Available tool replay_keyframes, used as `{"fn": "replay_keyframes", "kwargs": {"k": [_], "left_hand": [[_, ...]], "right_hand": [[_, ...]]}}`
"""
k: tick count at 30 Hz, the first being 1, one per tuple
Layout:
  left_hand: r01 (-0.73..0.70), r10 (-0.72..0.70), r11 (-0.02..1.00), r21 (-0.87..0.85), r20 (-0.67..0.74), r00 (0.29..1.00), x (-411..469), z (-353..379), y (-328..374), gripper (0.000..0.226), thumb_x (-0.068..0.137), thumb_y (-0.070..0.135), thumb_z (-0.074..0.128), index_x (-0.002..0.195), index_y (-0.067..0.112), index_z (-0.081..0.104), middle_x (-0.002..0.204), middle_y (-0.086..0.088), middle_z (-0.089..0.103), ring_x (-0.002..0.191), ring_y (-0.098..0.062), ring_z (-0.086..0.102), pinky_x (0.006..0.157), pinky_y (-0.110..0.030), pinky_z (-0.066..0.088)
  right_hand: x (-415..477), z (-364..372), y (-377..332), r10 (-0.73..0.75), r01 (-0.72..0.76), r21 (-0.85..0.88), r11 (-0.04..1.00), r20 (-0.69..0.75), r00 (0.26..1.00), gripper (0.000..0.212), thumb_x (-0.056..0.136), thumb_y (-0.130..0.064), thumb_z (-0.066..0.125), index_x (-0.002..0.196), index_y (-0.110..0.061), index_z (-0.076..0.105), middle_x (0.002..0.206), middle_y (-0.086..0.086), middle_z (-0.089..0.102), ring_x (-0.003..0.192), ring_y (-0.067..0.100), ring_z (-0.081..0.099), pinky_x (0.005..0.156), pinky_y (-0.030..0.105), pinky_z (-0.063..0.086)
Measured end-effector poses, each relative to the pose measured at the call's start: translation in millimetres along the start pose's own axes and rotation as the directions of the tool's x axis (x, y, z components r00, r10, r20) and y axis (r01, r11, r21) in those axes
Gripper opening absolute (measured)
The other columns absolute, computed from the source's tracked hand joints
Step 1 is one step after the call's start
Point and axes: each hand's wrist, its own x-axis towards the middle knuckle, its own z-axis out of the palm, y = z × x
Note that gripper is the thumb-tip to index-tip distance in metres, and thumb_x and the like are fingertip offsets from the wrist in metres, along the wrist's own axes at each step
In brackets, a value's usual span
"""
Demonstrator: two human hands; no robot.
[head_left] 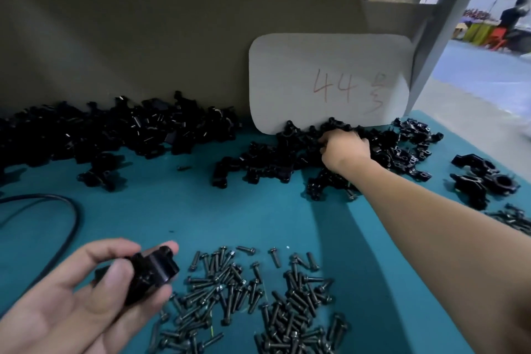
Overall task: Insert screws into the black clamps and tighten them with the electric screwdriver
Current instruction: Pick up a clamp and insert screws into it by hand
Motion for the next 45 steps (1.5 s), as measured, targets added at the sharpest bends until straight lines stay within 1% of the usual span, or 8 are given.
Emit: {"fn": "replay_keyframes", "kwargs": {"k": [2, 5, 9, 13, 17, 30, 37, 45], "left_hand": [[0.090, -0.047, 0.981, -0.172, 0.236, 0.971, -3.1, 7.1, 9.7, 0.058, 0.068, 0.023, 0.100, 0.110, 0.001, 0.066, 0.142, -0.037, 0.051, 0.128, -0.047, 0.057, 0.099, -0.058, 0.050], [-0.035, 0.029, 0.975, 0.218, 0.029, 0.999, -10.7, 16.3, 24.9, 0.080, 0.025, 0.050, 0.107, 0.089, 0.016, 0.076, 0.120, -0.015, 0.075, 0.094, -0.028, 0.079, 0.075, -0.030, 0.062], [0.007, 0.003, 0.970, 0.243, -0.039, 0.999, -20.0, 32.6, 38.6, 0.082, 0.015, 0.060, 0.103, 0.082, 0.018, 0.080, 0.098, -0.004, 0.080, 0.068, -0.016, 0.075, 0.060, -0.018, 0.058], [0.039, -0.055, 0.894, 0.446, 0.022, 0.998, -29.8, 42.1, 50.7, 0.073, 0.045, 0.084, 0.084, 0.097, 0.033, 0.079, 0.089, 0.002, 0.076, 0.075, -0.010, 0.071, 0.066, -0.028, 0.059], [0.027, -0.031, 0.859, 0.512, 0.000, 1.000, -37.3, 48.9, 44.5, 0.033, 0.081, 0.065, 0.058, 0.106, 0.048, 0.071, 0.094, 0.004, 0.078, 0.075, -0.010, 0.068, 0.072, -0.027, 0.057], [-0.041, 0.010, 0.956, 0.289, 0.108, 0.994, -72.1, 31.1, 1.8, 0.039, 0.081, 0.044, 0.076, 0.119, 0.040, 0.066, 0.089, 0.006, 0.070, 0.069, -0.011, 0.058, 0.061, -0.019, 0.048], [-0.129, 0.129, 0.960, 0.248, 0.016, 0.991, -62.6, 23.7, -14.2, 0.056, 0.071, 0.064, 0.083, 0.114, 0.029, 0.073, 0.097, 0.002, 0.077, 0.081, -0.011, 0.069, 0.078, -0.021, 0.055], [-0.245, 0.244, 0.937, 0.248, 0.037, 0.969, -59.1, 26.7, -18.8, 0.037, 0.080, 0.033, 0.083, 0.116, 0.032, 0.072, 0.108, 0.003, 0.077, 0.095, -0.013, 0.074, 0.086, -0.022, 0.056]], "right_hand": [[-5.7, 1.1, -2.6, -0.026, 0.023, -0.052, 0.998, -0.054, 0.998, 0.028, 0.092, -0.013, 0.059, 0.117, -0.022, 0.067, 0.098, 0.005, 0.066, 0.112, 0.032, 0.054, 0.097, 0.043, 0.035], [-16.5, -1.2, -2.6, -0.046, 0.041, -0.036, 0.999, -0.157, 0.987, 0.030, 0.090, -0.007, 0.056, 0.114, -0.021, 0.068, 0.099, 0.007, 0.070, 0.111, 0.034, 0.054, 0.095, 0.043, 0.034], [-42.4, -24.1, -13.1, 0.016, 0.112, 0.357, 0.927, -0.336, 0.942, 0.027, 0.102, -0.010, 0.050, 0.118, -0.015, 0.071, 0.111, 0.013, 0.073, 0.102, 0.036, 0.064, 0.086, 0.037, 0.051], [-103.2, -51.8, -48.4, 0.139, -0.029, 0.950, 0.312, -0.015, 0.990, 0.024, 0.108, -0.013, 0.049, 0.103, -0.013, 0.072, 0.111, 0.007, 0.068, 0.085, 0.019, 0.065, 0.063, 0.015, 0.052], [-195.6, -72.4, -72.9, -0.225, -0.383, 0.889, -0.251, 0.331, 0.916, 0.017, 0.096, -0.006, 0.063, 0.105, -0.005, 0.077, 0.096, 0.008, 0.076, 0.077, 0.011, 0.073, 0.070, 0.017, 0.057], [-307.4, -36.7, -119.3, -0.467, -0.623, 0.738, -0.258, 0.469, 0.749, 0.038, 0.075, -0.004, 0.071, 0.113, -0.007, 0.071, 0.094, 0.011, 0.075, 0.069, 0.013, 0.070, 0.066, 0.019, 0.060], [-298.7, -14.0, -119.8, -0.505, -0.463, 0.883, -0.074, 0.367, 0.781, 0.052, 0.068, -0.017, 0.084, 0.119, -0.018, 0.074, 0.107, 0.001, 0.070, 0.096, 0.013, 0.067, 0.086, 0.024, 0.056], [-296.9, -5.0, -122.6, -0.504, -0.408, 0.907, -0.104, 0.305, 0.808, 0.048, 0.072, -0.021, 0.079, 0.120, -0.015, 0.071, 0.082, -0.006, 0.070, 0.073, 0.008, 0.067, 0.068, 0.018, 0.055]]}}
